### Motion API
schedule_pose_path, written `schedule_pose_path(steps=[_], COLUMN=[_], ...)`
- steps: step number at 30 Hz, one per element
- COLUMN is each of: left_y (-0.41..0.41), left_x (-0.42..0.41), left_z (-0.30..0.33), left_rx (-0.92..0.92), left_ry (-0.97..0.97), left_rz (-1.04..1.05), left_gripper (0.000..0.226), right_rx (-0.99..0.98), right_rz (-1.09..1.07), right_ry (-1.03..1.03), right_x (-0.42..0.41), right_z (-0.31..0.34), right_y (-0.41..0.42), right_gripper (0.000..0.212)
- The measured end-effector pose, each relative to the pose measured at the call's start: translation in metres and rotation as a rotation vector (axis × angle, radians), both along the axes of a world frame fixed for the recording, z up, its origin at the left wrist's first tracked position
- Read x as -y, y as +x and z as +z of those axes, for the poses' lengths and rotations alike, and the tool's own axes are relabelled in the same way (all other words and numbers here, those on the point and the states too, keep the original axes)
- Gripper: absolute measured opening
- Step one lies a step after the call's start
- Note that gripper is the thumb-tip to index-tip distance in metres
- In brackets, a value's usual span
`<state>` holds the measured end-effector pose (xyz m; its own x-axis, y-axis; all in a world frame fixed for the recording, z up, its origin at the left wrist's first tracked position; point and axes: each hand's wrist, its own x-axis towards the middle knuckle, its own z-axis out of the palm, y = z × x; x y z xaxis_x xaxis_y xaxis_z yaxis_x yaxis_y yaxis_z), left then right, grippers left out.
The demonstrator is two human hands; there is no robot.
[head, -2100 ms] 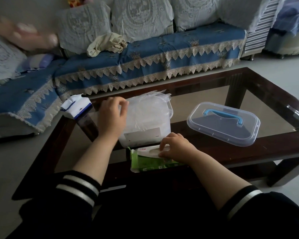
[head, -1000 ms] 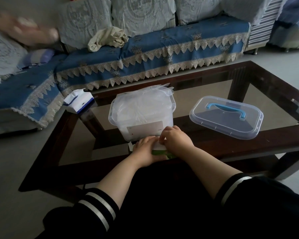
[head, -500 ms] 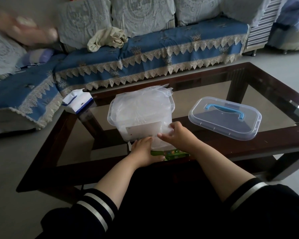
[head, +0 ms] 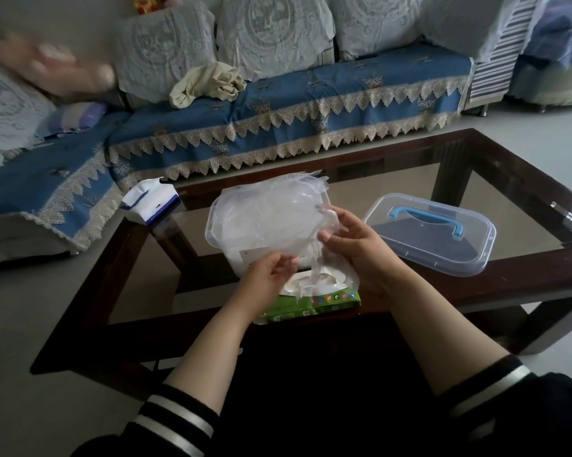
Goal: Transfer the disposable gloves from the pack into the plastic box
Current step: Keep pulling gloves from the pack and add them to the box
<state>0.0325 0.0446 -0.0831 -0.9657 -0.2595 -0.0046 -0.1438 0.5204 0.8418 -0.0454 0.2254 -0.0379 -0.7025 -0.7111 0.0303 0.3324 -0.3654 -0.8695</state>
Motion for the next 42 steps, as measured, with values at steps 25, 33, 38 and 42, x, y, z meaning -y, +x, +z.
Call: schedule_pose_path(steps=[25,33,38,42], left_y=[-0.061,-0.088,-0.091,-0.092], left_x=[0.016,0.071,0.076,0.078], left_z=[0.130,0.102,0.085,0.078], left_rx=[-0.312,-0.161,-0.008,0.116], left_ry=[-0.093,-0.241,-0.338,-0.499], left_rz=[0.003,0.350,0.347,0.331], left_gripper=[0.030,0.032,0.043,0.062], right_rx=[0.202,0.090,-0.003,-0.054], right_rz=[-0.412,-0.423,-0.369,-0.332], right_ry=[-0.025,0.136,0.245,0.305], right_x=[-0.010,-0.005,0.000,0.003], right_z=[-0.009,-0.011,-0.013,-0.015], right_y=[-0.027,-0.024,-0.022,-0.022], right_gripper=[0.056,0.047,0.049,0.048])
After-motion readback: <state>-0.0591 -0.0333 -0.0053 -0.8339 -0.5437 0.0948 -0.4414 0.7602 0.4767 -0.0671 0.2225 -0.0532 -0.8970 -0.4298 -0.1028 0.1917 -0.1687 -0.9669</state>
